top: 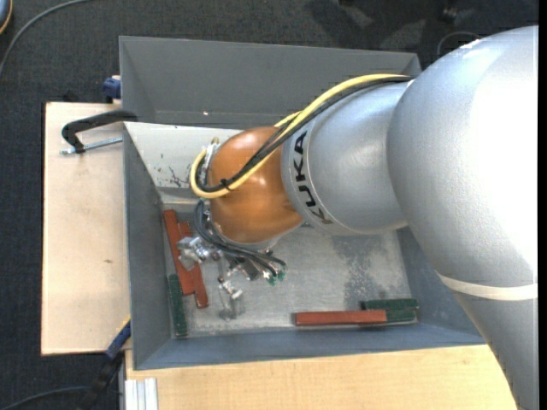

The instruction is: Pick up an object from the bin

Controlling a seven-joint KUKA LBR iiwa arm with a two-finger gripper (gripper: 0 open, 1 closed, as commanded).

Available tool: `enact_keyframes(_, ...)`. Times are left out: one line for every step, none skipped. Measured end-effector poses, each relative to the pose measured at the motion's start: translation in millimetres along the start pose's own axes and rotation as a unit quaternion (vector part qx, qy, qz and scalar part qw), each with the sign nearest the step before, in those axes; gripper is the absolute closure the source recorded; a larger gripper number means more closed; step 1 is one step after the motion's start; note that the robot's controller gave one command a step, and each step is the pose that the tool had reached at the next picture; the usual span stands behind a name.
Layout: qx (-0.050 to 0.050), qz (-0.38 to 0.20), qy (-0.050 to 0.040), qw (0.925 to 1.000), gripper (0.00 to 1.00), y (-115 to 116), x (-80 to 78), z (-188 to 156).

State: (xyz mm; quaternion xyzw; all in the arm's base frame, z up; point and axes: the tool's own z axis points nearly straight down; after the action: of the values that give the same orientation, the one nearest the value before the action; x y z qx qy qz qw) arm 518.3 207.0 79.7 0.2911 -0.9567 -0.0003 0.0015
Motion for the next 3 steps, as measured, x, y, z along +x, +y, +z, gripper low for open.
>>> enact_keyframes(0.002,-0.153,-0.005,0.9882,0.0,14.9,-26.4,3.6)
enact_keyframes(0.003,-0.313,-0.0032,0.9498,0.0,14.8,-18.4,7.8)
enact_keyframes(0.001,-0.313,-0.0034,0.9498,1.0,16.5,-18.3,8.1)
